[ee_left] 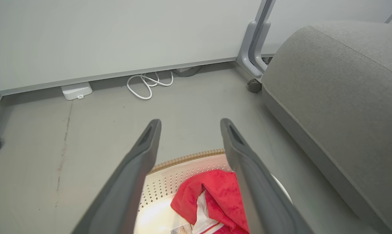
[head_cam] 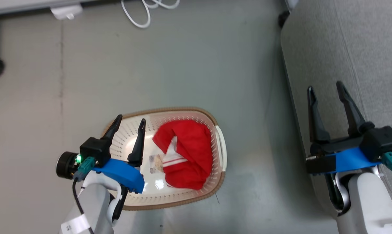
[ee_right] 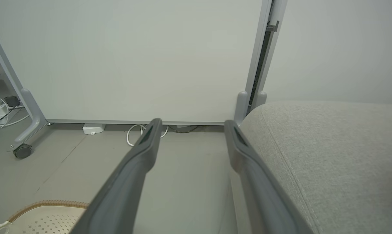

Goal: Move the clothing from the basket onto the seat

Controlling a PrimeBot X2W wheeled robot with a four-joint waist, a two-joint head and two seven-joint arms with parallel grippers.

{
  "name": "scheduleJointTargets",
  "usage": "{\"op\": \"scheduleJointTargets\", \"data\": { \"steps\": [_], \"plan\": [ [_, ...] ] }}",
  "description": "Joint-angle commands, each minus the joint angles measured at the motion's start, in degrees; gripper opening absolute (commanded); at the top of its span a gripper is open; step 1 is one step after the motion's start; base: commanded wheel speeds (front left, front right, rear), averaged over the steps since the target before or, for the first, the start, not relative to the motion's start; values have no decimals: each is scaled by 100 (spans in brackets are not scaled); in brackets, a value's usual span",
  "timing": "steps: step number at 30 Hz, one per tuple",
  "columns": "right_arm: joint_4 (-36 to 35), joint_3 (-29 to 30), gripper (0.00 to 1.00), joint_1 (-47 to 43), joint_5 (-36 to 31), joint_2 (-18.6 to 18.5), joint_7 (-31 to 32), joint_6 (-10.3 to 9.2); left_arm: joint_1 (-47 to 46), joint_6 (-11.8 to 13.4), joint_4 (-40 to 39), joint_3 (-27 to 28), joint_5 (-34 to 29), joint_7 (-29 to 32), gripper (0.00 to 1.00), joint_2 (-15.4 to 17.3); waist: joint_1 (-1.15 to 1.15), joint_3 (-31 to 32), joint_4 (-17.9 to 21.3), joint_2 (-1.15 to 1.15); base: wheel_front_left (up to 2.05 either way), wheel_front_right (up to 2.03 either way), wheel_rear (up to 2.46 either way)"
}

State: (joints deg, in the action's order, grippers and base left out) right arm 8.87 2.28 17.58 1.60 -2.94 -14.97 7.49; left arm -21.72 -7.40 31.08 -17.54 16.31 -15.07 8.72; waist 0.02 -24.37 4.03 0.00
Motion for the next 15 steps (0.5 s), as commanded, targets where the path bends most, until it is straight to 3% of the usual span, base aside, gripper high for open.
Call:
{"op": "scheduleJointTargets", "data": {
  "steps": [1,15],
  "plan": [
    [-55,-25,100,149,4,8,-20,1,-161,-14,88,-60,38,-15,100,37,-2,-527,349,0,0,0,0],
    [-501,-264,100,530,310,10,-26,1,-1528,-14,1829,-1228,1019,-3,100,214,-2,-1832,951,0,0,0,0]
  ]
}}
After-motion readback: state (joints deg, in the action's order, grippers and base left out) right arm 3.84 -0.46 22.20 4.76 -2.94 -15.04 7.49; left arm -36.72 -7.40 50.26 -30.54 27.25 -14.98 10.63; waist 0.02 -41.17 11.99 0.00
